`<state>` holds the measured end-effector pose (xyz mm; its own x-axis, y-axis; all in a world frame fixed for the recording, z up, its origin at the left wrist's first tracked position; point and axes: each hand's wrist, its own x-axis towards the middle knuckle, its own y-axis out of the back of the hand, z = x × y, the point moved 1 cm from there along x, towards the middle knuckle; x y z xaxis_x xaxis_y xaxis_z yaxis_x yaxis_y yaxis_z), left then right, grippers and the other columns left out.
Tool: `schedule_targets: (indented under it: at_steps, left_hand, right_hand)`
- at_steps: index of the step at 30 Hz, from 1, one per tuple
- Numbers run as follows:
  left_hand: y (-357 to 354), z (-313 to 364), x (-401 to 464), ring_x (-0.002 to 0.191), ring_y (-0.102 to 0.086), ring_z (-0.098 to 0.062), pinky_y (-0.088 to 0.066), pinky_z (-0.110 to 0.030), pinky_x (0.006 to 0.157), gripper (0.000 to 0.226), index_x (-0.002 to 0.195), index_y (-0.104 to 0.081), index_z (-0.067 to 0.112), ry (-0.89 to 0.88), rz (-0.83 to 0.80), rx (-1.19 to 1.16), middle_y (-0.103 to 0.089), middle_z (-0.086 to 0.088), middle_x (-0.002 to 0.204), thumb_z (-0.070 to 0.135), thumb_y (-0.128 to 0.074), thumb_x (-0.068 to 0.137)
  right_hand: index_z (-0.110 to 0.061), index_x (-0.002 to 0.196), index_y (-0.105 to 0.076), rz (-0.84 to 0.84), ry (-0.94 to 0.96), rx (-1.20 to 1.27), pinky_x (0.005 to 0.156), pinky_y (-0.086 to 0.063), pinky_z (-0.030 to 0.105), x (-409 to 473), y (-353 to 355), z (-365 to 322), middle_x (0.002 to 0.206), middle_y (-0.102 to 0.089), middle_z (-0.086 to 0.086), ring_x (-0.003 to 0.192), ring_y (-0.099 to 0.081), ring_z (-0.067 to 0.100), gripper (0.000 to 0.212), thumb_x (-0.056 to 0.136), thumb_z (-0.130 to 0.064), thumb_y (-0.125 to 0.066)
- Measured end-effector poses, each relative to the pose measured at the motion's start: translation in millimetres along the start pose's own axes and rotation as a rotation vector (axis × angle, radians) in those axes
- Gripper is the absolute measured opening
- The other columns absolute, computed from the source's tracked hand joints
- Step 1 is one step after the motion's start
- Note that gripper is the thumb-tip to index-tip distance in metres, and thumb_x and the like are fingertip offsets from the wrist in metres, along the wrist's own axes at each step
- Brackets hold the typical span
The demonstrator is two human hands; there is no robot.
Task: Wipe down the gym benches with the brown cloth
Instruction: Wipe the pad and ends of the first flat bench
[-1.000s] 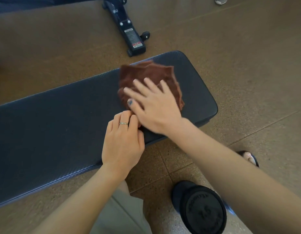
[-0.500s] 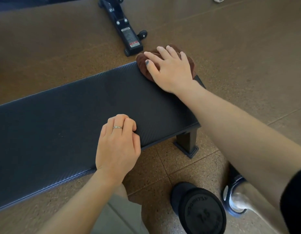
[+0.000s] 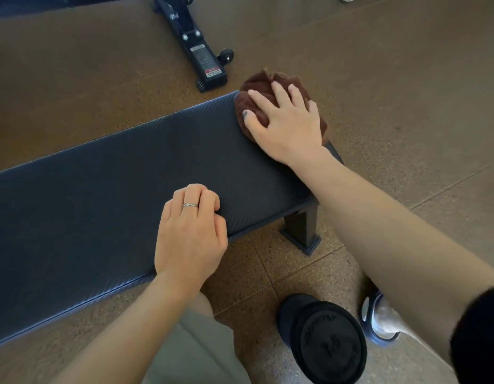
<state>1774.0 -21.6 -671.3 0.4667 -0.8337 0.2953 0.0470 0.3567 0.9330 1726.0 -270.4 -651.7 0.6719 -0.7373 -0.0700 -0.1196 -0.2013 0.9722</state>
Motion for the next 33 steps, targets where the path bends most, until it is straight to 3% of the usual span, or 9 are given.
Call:
schedule_targets:
  at_steps: [3,7,9,14,19,25,29,31,33]
  left_hand:
    - [1,-1,0,0.092,-0.053,-0.028,-0.046,-0.041,0.078,0.018,0.096,-0.057,0.010,0.004,0.006,0.004,-0.056,-0.011,0.104,0.016,-0.040,0.094]
    - [1,0,-1,0.093,-0.051,-0.028,-0.045,-0.040,0.078,0.013,0.096,-0.056,0.011,0.009,-0.005,-0.004,-0.055,-0.010,0.105,0.016,-0.044,0.093]
    - [0,0,-1,0.095,-0.051,-0.028,-0.046,-0.041,0.079,0.012,0.097,-0.056,0.011,0.020,-0.008,0.006,-0.056,-0.010,0.107,0.016,-0.046,0.094]
    - [1,-1,-1,0.093,-0.051,-0.028,-0.045,-0.040,0.077,0.014,0.097,-0.056,0.011,0.005,-0.012,0.011,-0.054,-0.011,0.106,0.017,-0.043,0.094]
    - [2,1,1,0.095,-0.052,-0.029,-0.044,-0.041,0.080,0.020,0.098,-0.056,0.011,0.016,-0.044,0.003,-0.055,-0.011,0.107,0.021,-0.040,0.094]
    - [4,1,1,0.096,-0.053,-0.028,-0.047,-0.041,0.081,0.012,0.101,-0.058,0.011,0.046,-0.063,0.006,-0.057,-0.011,0.109,0.017,-0.048,0.097]
    - [6,-1,3,0.094,-0.054,-0.023,-0.052,-0.042,0.082,0.012,0.107,-0.060,0.012,0.094,-0.039,-0.142,-0.061,-0.008,0.110,0.017,-0.051,0.101]
    - [14,-4,2,0.097,-0.055,-0.023,-0.052,-0.043,0.085,0.014,0.111,-0.059,0.012,0.158,-0.027,-0.230,-0.061,-0.009,0.111,0.013,-0.053,0.098]
    - [25,-11,-2,0.106,-0.056,-0.029,-0.047,-0.047,0.093,0.023,0.117,-0.058,0.012,0.172,-0.037,-0.137,-0.060,-0.011,0.118,0.011,-0.058,0.094]
  right_hand:
    - [-0.048,0.161,-0.025,0.019,-0.069,0.004,0.125,-0.012,0.061,-6,-5,-5,0.174,-0.017,0.001,0.160,-0.011,0.031,0.064,0.101,-0.070,-0.016]
    - [-0.042,0.159,-0.035,0.167,-0.152,-0.019,0.123,-0.020,0.059,-106,-14,-7,0.170,-0.029,0.006,0.157,-0.022,0.033,0.062,0.102,-0.064,-0.023]
    - [-0.043,0.159,-0.035,0.147,-0.143,-0.016,0.125,-0.017,0.058,-141,-19,-6,0.171,-0.027,0.005,0.158,-0.020,0.032,0.061,0.103,-0.063,-0.024]
    - [-0.045,0.157,-0.039,0.137,-0.143,-0.008,0.124,-0.018,0.060,-101,-12,1,0.169,-0.033,0.003,0.157,-0.022,0.033,0.060,0.101,-0.064,-0.026]
    - [-0.047,0.160,-0.024,0.008,-0.187,0.076,0.123,-0.021,0.062,-44,4,18,0.174,-0.016,0.000,0.159,-0.014,0.032,0.063,0.101,-0.067,-0.019]
    - [-0.041,0.160,-0.034,0.184,-0.240,0.010,0.124,-0.012,0.063,-124,-21,-18,0.171,-0.028,0.002,0.158,-0.018,0.033,0.062,0.104,-0.062,-0.018]
    - [-0.040,0.158,-0.040,0.180,-0.072,0.021,0.125,-0.009,0.062,-163,-37,-68,0.168,-0.034,0.000,0.157,-0.023,0.030,0.059,0.106,-0.060,-0.019]
    - [-0.042,0.156,-0.042,0.160,0.032,0.027,0.125,-0.012,0.060,-162,-38,-60,0.167,-0.037,-0.002,0.157,-0.025,0.028,0.058,0.105,-0.061,-0.022]
    - [-0.044,0.153,-0.046,0.167,0.061,-0.003,0.124,-0.018,0.060,-146,-32,-29,0.165,-0.040,-0.002,0.155,-0.030,0.025,0.054,0.105,-0.059,-0.028]
